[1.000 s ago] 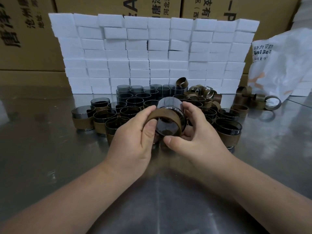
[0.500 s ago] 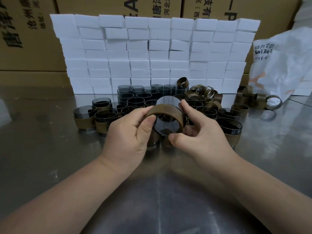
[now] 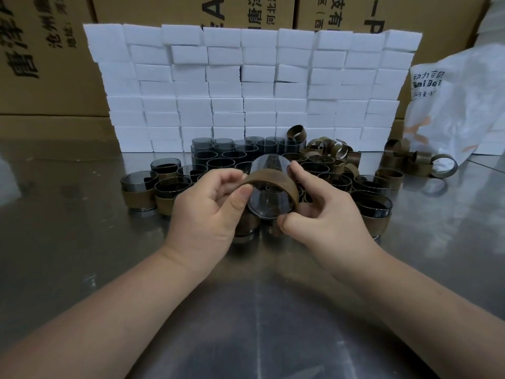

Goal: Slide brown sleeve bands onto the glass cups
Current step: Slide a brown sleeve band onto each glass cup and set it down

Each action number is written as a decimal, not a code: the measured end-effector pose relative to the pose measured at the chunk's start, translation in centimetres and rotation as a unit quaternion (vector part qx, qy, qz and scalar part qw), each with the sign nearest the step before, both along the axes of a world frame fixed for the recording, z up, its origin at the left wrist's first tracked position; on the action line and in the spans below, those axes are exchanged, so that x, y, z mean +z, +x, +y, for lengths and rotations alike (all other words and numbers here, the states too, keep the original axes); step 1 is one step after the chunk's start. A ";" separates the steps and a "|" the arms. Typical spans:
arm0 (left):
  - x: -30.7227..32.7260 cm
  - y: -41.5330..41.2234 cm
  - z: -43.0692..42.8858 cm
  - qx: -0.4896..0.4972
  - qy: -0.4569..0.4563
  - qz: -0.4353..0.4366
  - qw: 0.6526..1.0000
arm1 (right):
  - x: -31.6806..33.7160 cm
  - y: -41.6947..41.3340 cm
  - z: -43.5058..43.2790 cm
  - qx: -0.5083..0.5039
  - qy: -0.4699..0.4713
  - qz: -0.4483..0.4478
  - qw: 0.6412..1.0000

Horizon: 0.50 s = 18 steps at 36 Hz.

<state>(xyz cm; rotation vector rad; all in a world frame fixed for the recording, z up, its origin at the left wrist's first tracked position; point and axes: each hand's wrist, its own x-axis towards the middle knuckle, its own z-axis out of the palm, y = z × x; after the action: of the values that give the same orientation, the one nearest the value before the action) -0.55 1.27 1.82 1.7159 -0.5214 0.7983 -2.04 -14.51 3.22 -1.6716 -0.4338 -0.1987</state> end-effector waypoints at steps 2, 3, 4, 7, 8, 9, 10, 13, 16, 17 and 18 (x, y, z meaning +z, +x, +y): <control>0.1 -0.1 0.0 -0.002 0.004 -0.004 1.000 | -0.1 0.1 0.0 -0.001 -0.002 -0.003 1.000; 0.1 -0.1 -0.1 0.000 0.008 -0.008 1.000 | -0.1 0.2 -0.1 0.000 0.003 -0.003 1.000; 0.1 -0.1 0.0 0.004 0.009 -0.011 1.000 | -0.1 0.3 -0.1 0.000 0.013 -0.002 1.000; 0.1 0.1 0.1 0.015 0.004 -0.018 1.000 | -0.2 0.5 0.0 -0.011 0.032 -0.005 0.999; 0.1 0.1 0.2 0.018 0.005 -0.017 1.000 | -0.2 0.5 0.1 -0.015 0.032 -0.005 0.999; 0.0 0.2 0.3 0.023 0.010 -0.015 1.000 | -0.3 0.5 0.2 -0.018 0.031 -0.005 0.999; 0.0 0.2 0.3 0.026 0.018 -0.014 0.999 | -0.4 0.5 0.1 -0.018 0.028 -0.007 0.999; -0.2 0.2 0.4 -0.001 0.036 0.000 0.999 | -0.8 0.8 -0.4 -0.010 0.004 -0.016 1.000; -0.5 0.1 0.4 -0.019 0.080 0.026 0.996 | -1.2 0.9 -0.4 0.002 -0.018 -0.023 1.000; -0.7 0.1 0.4 -0.043 0.073 0.051 0.995 | -1.4 0.9 -0.3 0.001 -0.024 -0.025 0.999; -0.8 0.0 0.3 -0.077 0.051 0.087 0.992 | -1.5 1.0 -0.3 0.001 -0.028 -0.030 0.999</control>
<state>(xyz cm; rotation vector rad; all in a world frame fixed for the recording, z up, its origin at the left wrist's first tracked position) -0.52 1.55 1.03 1.7946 -0.5744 0.5145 -1.01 -14.85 1.72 -1.7236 -0.4884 -0.2375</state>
